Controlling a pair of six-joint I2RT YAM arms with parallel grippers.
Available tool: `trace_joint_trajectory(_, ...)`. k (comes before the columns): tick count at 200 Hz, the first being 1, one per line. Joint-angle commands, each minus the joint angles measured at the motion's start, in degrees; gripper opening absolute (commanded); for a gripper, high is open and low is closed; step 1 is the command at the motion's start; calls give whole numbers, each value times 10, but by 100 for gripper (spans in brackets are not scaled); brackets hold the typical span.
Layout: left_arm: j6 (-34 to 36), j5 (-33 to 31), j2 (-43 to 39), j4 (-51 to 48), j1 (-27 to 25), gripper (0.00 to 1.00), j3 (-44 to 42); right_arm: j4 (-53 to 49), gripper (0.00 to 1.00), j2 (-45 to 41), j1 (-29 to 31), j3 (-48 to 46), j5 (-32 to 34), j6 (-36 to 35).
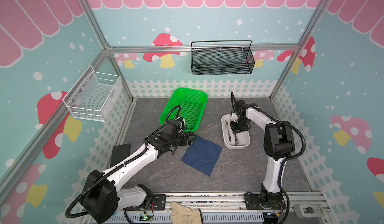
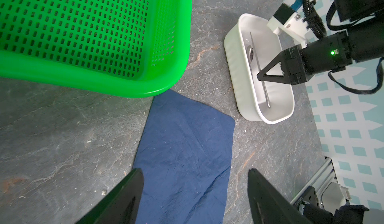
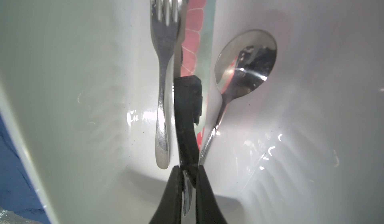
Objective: Place the utensils on the paper napkin and roll it up
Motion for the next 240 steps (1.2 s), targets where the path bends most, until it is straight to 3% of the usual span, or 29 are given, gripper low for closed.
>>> trace_joint_trajectory(1, 6, -1, -16, -10, 3, 81, -10, -30, 12, -15, 1, 20, -5, 15)
trace_joint_trajectory(43, 0, 22, -10, 10, 5, 81, -7, -36, 12, -36, 4, 24, -21, 24)
trace_joint_trajectory(87, -74, 136, 66, 160, -24, 79, 20, -16, 13, -45, 6, 0, -30, 28)
trace_joint_trajectory(131, -83, 130, 207, 172, -91, 79, 144, -3, 13, -50, 6, -11, -39, 30)
trace_joint_trajectory(168, -107, 139, 309, 183, -116, 79, 227, -2, 13, -61, 6, -13, -47, 33)
trace_joint_trajectory(240, -109, 137, 334, 188, -121, 78, 247, 1, 13, -117, 9, -38, -84, 32)
